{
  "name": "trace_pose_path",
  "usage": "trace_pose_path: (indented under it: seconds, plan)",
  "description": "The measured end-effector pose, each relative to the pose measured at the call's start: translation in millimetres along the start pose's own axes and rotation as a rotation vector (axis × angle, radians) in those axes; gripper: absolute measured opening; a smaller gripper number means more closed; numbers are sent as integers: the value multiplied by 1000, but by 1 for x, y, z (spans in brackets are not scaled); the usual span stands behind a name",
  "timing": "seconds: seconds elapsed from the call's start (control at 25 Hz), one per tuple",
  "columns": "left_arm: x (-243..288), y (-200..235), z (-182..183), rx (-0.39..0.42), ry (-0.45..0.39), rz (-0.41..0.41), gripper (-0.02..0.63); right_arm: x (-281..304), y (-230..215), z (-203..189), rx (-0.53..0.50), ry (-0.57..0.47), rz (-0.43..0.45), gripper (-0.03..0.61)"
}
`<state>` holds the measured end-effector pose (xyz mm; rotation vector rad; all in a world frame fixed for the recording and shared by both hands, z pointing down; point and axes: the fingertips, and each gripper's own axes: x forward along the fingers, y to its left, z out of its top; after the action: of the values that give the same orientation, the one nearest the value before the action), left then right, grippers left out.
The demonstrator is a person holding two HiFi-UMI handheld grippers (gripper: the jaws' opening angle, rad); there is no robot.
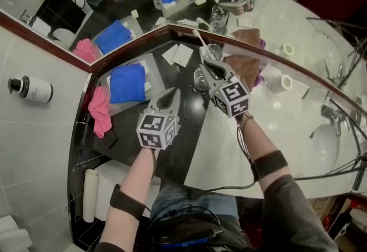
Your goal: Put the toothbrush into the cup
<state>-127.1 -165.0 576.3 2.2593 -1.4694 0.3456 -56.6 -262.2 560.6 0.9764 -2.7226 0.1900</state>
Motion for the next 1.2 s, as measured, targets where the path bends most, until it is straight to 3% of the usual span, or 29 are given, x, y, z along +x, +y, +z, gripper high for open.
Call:
trace_pose_path:
  seconds: [0.52,0.72,0.8,1.2]
  plan:
    - [-15,7,-12,-10,8,3,2,5,2,-31,-63,137,-39,58]
    - [-21,8,-13,-11,7,4,2,6,3,-35,-101,173,-45,97]
    - [-24,9,-13,-13,8,5,2,6,2,-35,-105,180,-50,124]
    - [-48,-8,8,-10,1,-5,2,-40,2,-5,-42,170,-103,124]
